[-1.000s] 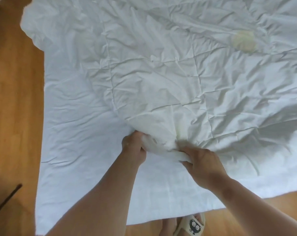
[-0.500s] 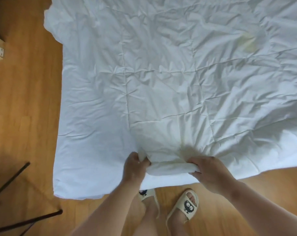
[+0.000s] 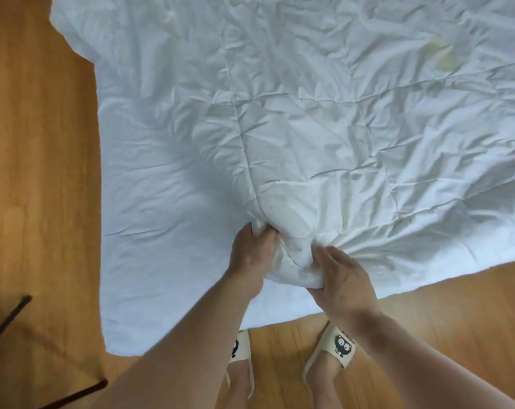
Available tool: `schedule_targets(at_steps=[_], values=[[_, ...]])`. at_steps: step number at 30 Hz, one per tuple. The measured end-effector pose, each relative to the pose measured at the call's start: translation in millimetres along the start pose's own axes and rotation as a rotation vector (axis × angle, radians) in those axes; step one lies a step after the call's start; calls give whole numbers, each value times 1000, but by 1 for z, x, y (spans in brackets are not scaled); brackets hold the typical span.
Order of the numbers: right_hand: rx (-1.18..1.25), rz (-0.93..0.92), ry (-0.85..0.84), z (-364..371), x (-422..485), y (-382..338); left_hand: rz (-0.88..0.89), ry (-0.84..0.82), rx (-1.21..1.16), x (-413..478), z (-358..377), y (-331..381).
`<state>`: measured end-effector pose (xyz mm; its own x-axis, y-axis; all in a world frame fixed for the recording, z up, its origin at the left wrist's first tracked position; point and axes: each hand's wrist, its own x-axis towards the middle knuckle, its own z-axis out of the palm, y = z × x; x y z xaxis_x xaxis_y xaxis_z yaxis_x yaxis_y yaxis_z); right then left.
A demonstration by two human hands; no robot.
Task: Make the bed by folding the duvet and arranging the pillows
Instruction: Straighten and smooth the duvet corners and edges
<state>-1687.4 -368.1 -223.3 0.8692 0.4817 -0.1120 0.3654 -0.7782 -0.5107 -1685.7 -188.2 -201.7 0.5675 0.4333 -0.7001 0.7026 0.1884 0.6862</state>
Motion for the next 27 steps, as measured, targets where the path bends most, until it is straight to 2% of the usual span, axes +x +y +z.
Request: schedule_targets(at_steps=[3,7,9,11,13,14,17,20,22,24,27], values=[[3,-10,-1,6,-18,-5,74,-4,-32,-38,-33,-17],[-181,153,-401,2,-23,-18,-124,-95,-143,-78,-74,-55],[-197,243,-487,-2,-11,-31,-263,-128,-348,-59,-86,-57],[-240,266,-451,-1,4,-48,-354,-124,-597,-16,-94,-47],[-261,205,-320,8,15,-65,-333,-167,-810,29,-98,-34],[-223,154,-250,16,16,-75,-332,-205,-837,43,-96,-29],[-93,21,-139,47,14,-92,-478,-344,-669,47,-81,-26],[4,60,-65,57,10,-84,-525,-426,-607,42,-81,-35],[-10,66,-17,52,2,-73,-451,-378,-589,33,-87,-34],[-10,34,-6,41,-4,-68,-299,-239,-589,16,-92,-27],[23,9,-114,22,-3,-74,-99,-32,-519,-35,-111,-37]])
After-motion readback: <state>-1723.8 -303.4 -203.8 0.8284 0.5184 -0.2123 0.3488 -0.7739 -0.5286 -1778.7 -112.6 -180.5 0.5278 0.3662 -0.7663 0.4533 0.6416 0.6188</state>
